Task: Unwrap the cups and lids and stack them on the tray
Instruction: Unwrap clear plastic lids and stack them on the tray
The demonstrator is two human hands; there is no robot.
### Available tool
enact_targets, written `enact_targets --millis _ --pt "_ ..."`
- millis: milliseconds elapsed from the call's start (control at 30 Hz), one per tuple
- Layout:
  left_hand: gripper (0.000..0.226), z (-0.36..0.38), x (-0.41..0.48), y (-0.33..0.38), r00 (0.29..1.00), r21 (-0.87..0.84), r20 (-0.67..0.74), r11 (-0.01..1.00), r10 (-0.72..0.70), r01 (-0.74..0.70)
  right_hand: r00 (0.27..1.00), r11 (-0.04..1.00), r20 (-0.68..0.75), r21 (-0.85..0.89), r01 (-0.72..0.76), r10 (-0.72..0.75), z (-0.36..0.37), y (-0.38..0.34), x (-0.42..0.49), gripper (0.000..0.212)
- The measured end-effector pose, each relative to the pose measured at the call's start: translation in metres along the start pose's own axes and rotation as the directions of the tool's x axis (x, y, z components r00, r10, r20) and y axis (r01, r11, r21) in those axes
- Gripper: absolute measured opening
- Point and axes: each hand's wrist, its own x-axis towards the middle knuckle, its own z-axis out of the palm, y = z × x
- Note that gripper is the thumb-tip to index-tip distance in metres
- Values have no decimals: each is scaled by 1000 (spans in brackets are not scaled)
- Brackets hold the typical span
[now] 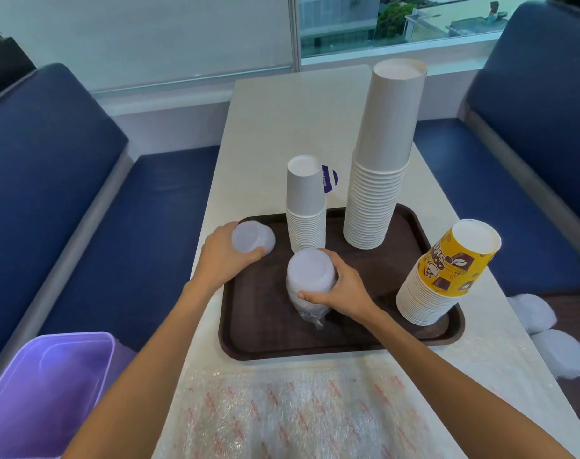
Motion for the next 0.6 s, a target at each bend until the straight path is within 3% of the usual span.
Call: enact_targets --millis 133,600 --pt "67 22 19 -25 998 34 15 997 -64 63 1000 1000 6 -3 15 -15 -2 3 3 79" --pt "85 61 66 -34 998 197 49 980 -27 17 999 1000 34 -11 22 -22 -4 13 10 79"
